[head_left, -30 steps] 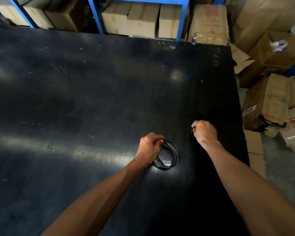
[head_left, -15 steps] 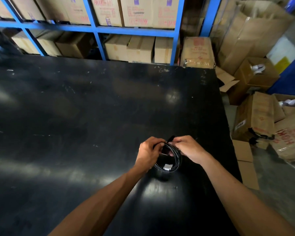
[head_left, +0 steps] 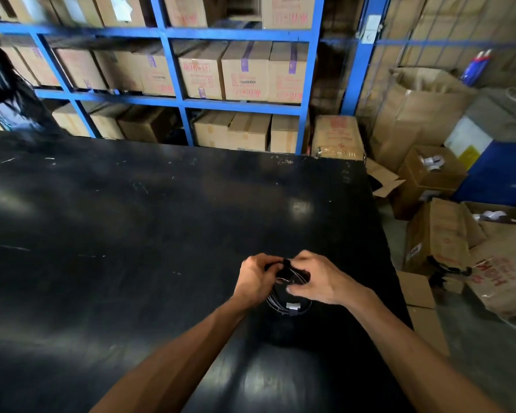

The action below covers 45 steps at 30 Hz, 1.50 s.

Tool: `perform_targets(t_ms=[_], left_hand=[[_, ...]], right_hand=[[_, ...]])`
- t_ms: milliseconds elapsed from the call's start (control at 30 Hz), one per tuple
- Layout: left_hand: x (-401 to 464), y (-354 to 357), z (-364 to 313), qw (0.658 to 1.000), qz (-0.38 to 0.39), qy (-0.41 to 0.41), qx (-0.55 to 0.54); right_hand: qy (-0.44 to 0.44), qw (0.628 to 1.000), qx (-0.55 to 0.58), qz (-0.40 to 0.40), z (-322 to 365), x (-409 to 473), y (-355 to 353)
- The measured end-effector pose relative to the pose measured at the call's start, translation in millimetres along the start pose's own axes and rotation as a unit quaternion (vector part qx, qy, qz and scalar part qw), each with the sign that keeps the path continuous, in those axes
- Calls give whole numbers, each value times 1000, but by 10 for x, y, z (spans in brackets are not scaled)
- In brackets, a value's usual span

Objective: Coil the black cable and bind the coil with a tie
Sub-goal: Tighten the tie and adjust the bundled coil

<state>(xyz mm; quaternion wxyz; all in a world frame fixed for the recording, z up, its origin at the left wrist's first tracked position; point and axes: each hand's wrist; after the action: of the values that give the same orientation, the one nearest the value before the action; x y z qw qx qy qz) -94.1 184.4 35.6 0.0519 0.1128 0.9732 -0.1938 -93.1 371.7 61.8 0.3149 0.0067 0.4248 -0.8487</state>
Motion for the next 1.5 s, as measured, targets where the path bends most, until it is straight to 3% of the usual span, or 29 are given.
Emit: perform_targets(t_ms=[67,167,300,400,467,533,600,667,733,833,900,1033,1133,1333,1500], left_hand=[[-42,-25,-37,1000,7,2,-7],[-72,-69,-115,1000,18,19,-11],[-175,-114,-179,998,49,29,-35],[-260,-115,-178,996,51,49,-53],[-274,-95,-163,992,48,73,-93],[-279,-61,-144,987,46,108,-107],[-271,-44,-106,987,34,148,-55],[-231,-43,-63,986,22,165,20],[-202,-37,-22,996,7,85,37],[-194,-10,39,981,88,-143,-101],[-167,57,128,951,154,-192,-189],[-93,120,240,930,110,-209,-281],[-51,100,330,927,110,-230,-275],[81,270,546,899,85,-308,-298],[216,378,787,911,74,-316,-253]], right_hand=[[-1,997,-73,-27,51,-33,50],[-54,977,-150,-140,133,-69,99],[-129,957,-157,-205,155,-136,76],[-109,949,-173,-240,193,-167,103],[-44,954,-108,-276,191,-148,144],[55,955,38,-288,190,-111,196],[112,929,210,-285,209,-43,277],[133,904,273,-300,195,12,333],[156,900,238,-329,135,37,289],[172,871,285,-362,-20,41,156],[166,848,369,-343,-97,35,148],[176,826,443,-300,-296,-26,271],[240,818,461,-245,-483,-78,430],[295,764,556,-138,-718,-34,651],[324,778,525,-120,-904,83,779]])
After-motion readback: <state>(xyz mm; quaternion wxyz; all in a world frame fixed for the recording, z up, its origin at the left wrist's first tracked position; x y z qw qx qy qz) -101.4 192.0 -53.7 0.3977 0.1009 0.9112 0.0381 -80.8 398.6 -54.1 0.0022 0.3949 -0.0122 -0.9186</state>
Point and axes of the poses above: each hand's wrist, its own x-axis towards the middle knuckle, its own y-axis out of the palm, z = x × y, and after that the axes turned 11 degrees about z, right-handed
